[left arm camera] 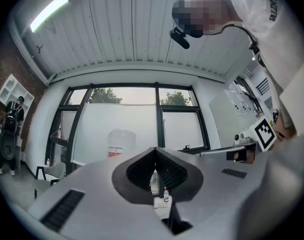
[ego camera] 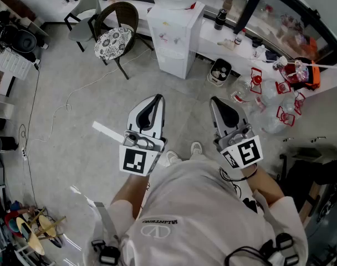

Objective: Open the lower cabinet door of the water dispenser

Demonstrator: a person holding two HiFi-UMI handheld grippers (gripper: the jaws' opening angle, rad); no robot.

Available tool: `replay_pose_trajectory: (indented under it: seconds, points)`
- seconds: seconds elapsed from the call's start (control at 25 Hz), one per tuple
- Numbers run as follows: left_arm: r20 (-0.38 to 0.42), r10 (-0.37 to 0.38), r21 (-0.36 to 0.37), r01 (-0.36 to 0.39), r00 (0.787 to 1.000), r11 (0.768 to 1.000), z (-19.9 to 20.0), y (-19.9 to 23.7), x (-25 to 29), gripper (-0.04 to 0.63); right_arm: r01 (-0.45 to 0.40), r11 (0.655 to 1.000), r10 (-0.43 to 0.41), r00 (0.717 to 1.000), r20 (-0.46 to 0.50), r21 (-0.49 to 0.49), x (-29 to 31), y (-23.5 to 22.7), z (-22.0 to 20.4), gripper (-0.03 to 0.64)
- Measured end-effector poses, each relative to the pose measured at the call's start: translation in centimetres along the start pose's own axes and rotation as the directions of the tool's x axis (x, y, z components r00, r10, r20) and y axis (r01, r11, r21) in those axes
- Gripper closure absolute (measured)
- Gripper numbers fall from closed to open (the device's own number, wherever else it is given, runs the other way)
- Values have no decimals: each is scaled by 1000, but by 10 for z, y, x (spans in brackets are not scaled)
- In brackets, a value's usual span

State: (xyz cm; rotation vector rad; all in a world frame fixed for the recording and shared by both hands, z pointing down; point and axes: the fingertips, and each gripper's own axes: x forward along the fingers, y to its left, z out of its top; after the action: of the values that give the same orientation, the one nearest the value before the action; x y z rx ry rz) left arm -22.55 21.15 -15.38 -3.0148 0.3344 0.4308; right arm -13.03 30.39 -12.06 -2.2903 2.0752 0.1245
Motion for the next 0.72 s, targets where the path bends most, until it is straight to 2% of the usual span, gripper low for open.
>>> replay_pose_trajectory:
  seconds: [0.32,0.72]
  points:
    - [2,-34,-24,34,999,999,-5,11,-10,594,8,1000,-8,1000,-4,7,6,15,-7,601]
    - [-78,-45,-44,42,996,998,-37,19,-6,594,34,999,-34,999,-9,-10,13,5,-23,601]
